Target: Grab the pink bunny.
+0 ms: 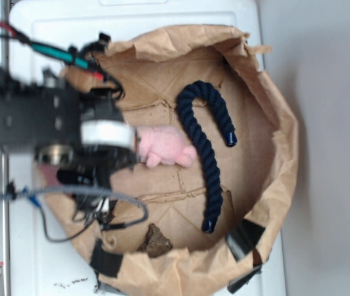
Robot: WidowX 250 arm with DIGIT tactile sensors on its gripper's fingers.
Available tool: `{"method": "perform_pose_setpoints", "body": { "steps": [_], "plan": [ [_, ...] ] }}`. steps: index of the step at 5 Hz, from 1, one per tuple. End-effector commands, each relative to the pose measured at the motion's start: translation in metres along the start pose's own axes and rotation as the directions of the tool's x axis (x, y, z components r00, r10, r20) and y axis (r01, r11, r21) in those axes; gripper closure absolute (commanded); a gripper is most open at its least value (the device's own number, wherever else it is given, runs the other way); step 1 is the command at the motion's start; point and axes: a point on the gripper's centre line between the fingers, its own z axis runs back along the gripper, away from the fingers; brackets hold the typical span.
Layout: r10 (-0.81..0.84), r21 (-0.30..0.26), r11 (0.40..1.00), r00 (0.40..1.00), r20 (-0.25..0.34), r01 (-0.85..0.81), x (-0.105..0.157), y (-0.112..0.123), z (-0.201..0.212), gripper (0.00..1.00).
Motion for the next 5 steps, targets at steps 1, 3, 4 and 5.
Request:
{"method": "perform_pose_setpoints", "body": {
  "steps": [1, 3, 4, 5],
  "plan": [
    [0.039, 0.007, 0.999, 0.998, 0.052, -0.040, 0.037, 0.021, 0.020, 0.00],
    [0.032, 0.014, 0.999, 0.997, 0.067, -0.032, 0.061, 0.022, 0.001, 0.00],
    [0.040, 0.025, 0.999, 0.998, 0.050, -0.041, 0.064, 0.018, -0.023, 0.00],
    [0.066, 0.047, 0.997, 0.997, 0.025, -0.068, 0.063, 0.022, -0.055, 0.00]
  ]
}}
